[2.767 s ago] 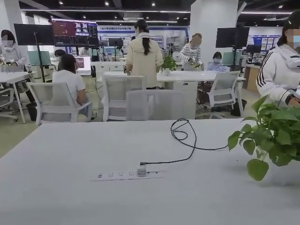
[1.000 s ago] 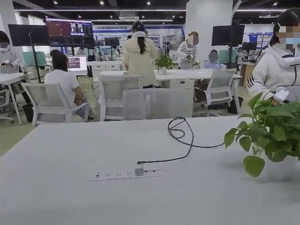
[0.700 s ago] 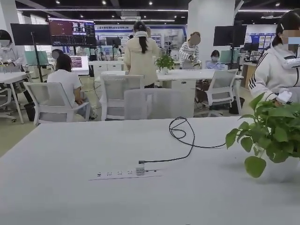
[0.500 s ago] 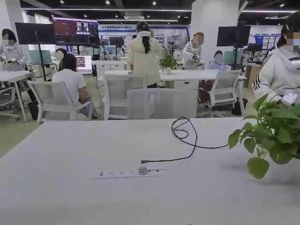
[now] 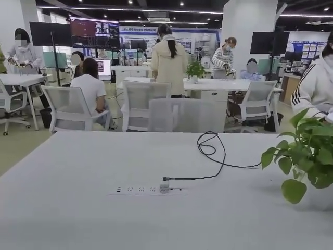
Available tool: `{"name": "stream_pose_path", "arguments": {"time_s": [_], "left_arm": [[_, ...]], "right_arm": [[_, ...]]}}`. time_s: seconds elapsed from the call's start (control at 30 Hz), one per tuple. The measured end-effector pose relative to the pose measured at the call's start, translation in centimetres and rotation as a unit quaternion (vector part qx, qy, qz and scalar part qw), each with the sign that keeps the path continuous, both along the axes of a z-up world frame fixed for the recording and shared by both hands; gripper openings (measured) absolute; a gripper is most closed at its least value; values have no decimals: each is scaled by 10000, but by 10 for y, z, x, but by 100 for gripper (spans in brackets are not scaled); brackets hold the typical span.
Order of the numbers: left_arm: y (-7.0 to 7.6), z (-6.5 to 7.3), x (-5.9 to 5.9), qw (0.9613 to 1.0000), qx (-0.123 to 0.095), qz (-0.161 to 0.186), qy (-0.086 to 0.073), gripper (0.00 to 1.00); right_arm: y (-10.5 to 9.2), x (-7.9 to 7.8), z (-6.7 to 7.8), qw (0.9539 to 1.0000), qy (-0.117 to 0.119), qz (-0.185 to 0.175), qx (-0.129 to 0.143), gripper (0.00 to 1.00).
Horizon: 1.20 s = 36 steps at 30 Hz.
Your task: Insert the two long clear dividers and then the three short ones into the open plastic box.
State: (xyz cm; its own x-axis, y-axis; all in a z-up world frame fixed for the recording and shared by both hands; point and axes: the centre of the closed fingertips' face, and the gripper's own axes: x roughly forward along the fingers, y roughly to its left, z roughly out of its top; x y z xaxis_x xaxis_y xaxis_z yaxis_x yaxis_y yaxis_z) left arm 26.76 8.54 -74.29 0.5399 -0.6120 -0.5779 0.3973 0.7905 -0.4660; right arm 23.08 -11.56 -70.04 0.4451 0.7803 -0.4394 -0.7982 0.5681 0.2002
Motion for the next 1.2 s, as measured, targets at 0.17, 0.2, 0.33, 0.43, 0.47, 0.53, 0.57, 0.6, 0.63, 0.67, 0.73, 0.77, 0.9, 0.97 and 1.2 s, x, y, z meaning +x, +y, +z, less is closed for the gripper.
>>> {"name": "stream_pose_path", "arguments": {"time_s": [0.17,0.2,0.33,0.43,0.47,0.53,0.57,0.6,0.63,0.67,0.73,0.77,0.9,0.97,1.2], "left_arm": [[-25,24,-7,9987,-435,-95,-253,30],[-30,27,-9,9985,-461,-86,-272,30],[-47,38,-14,9968,-663,-146,-419,30],[-60,47,-18,9951,-830,-175,-503,30],[-64,50,-19,9947,-865,-193,-526,30],[-74,55,-21,9934,-936,-252,-617,30],[-79,58,-23,9928,-951,-307,-663,30],[-82,59,-24,9925,-956,-331,-691,30],[-84,61,-24,9921,-979,-325,-707,30],[-88,63,-24,9915,-1010,-348,-736,30],[-93,67,-24,9908,-987,-394,-843,30],[-95,67,-24,9906,-977,-415,-861,30],[-102,69,-26,9897,-888,-601,-946,30],[-103,69,-26,9894,-797,-672,-1015,30],[-108,73,-26,9877,-711,-807,-1133,30]], "right_arm": [[22,8,27,9987,-19,-110,491,59],[25,11,32,9986,-64,-146,511,58],[38,16,50,9971,-136,-247,713,52],[47,19,60,9954,-59,-375,879,47],[49,20,61,9953,-62,-413,875,46],[54,21,62,9949,-64,-488,877,41],[57,21,60,9951,-27,-531,834,39],[59,22,59,9950,-14,-555,828,37],[61,22,59,9949,4,-569,838,34],[64,22,57,9938,137,-644,895,33],[68,21,57,9920,278,-704,1009,30],[69,21,56,9917,324,-717,1017,29],[72,21,54,9901,463,-799,1061,24],[74,20,53,9887,571,-829,1109,21],[77,21,50,9862,719,-939,1158,16]]}}
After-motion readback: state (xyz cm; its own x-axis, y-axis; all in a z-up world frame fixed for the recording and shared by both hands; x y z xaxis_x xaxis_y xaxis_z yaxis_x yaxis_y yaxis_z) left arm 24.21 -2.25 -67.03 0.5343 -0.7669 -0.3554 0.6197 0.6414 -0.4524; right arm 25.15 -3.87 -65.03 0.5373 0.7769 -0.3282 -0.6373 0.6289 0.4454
